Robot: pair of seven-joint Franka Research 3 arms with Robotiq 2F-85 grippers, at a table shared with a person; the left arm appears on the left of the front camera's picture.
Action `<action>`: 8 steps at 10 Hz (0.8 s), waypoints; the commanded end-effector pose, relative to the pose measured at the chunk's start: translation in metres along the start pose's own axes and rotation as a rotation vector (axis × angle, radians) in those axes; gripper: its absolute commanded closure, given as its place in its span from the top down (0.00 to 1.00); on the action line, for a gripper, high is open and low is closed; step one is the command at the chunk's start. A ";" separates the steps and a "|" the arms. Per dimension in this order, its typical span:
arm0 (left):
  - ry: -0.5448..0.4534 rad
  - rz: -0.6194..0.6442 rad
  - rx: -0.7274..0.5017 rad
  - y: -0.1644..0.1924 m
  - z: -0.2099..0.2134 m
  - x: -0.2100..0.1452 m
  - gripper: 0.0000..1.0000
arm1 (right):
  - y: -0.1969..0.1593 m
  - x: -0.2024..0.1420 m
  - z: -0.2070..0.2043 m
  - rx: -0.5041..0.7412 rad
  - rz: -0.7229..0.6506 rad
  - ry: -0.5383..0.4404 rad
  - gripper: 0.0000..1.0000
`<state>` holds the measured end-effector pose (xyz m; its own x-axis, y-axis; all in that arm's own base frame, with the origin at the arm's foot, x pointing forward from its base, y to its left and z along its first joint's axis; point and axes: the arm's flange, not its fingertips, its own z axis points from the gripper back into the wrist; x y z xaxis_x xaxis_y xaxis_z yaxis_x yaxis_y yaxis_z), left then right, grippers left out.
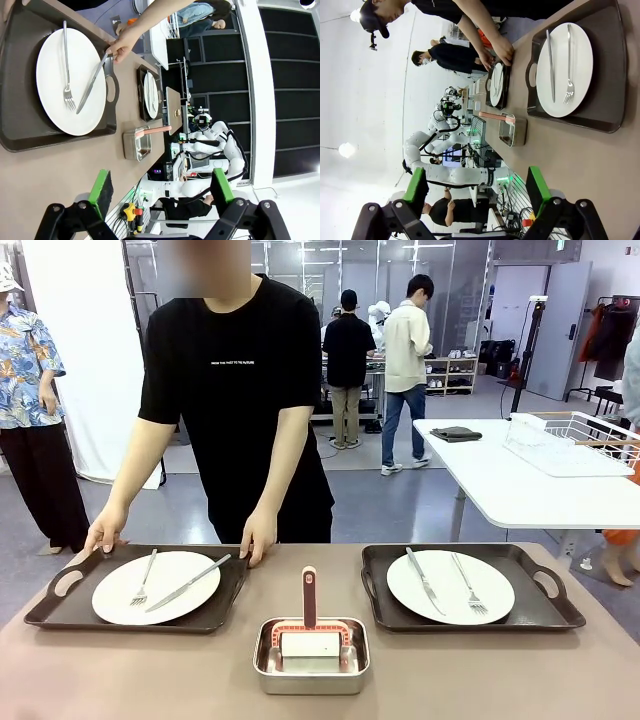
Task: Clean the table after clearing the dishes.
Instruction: When the left (or right) Handle tray is removed, use the left hand (or right hand) to clean the left (or right) side of the table with the Lint Roller.
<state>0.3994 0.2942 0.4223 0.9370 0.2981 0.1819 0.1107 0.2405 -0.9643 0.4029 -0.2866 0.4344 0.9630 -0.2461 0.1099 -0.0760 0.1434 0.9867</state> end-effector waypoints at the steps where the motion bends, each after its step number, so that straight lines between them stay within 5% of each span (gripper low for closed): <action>1: -0.008 -0.001 -0.014 -0.001 0.003 -0.001 1.00 | 0.002 -0.001 0.001 0.003 0.002 0.000 1.00; 8: -0.008 -0.001 -0.014 -0.001 0.003 -0.001 1.00 | 0.002 -0.001 0.001 0.003 0.002 0.000 1.00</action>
<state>0.3994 0.2942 0.4223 0.9371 0.2981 0.1819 0.1107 0.2405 -0.9643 0.4029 -0.2866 0.4344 0.9630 -0.2461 0.1099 -0.0759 0.1434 0.9867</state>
